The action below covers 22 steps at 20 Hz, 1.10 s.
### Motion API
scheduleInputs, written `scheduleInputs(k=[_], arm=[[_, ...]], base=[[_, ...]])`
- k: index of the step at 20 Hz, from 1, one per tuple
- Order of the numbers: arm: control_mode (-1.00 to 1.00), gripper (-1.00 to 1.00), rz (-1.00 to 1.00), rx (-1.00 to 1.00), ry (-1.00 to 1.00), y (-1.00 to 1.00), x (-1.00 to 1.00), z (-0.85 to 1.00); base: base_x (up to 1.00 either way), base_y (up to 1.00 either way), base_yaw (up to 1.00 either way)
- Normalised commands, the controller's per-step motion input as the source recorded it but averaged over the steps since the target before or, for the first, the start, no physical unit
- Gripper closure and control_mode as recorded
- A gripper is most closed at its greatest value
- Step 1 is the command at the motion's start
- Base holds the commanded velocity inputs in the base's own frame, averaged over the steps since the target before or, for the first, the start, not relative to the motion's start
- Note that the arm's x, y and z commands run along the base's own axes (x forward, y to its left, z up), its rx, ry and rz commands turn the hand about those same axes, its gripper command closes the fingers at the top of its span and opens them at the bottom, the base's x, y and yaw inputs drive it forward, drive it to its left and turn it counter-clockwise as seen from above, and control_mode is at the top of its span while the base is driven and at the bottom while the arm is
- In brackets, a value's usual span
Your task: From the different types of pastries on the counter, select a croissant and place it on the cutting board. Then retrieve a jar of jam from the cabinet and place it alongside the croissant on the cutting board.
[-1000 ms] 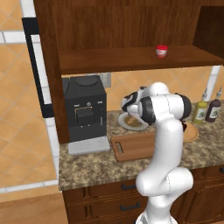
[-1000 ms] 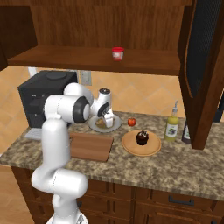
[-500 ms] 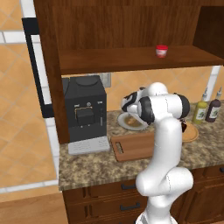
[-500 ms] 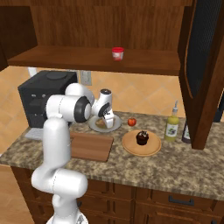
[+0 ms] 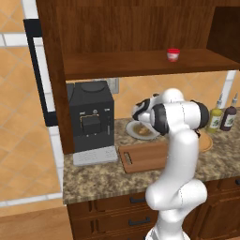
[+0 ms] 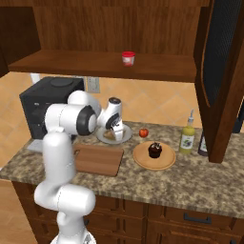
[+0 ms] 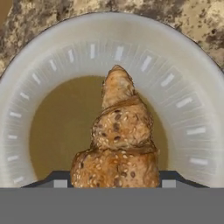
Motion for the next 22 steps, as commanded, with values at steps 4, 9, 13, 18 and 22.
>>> scheduleInputs(k=[4, 9, 13, 18, 22], arm=[[-1.00, 1.00, -0.02, 0.00, -0.17, 0.00, -0.93, 0.28], [-1.00, 1.00, -0.07, 0.00, -0.05, 0.00, -0.97, 0.60], [-1.00, 1.00, -0.09, 0.00, 0.00, 0.00, -0.89, 0.64], [-1.00, 1.00, -0.07, 0.01, 0.11, 0.00, -0.76, 0.94], [-1.00, 1.00, -0.02, 0.01, 0.24, 0.04, -0.55, 0.27]], base=[[0.00, 0.00, 0.00], [0.00, 0.00, 0.00], [0.00, 0.00, 0.00], [0.00, 0.00, 0.00], [0.00, 0.00, 0.00]])
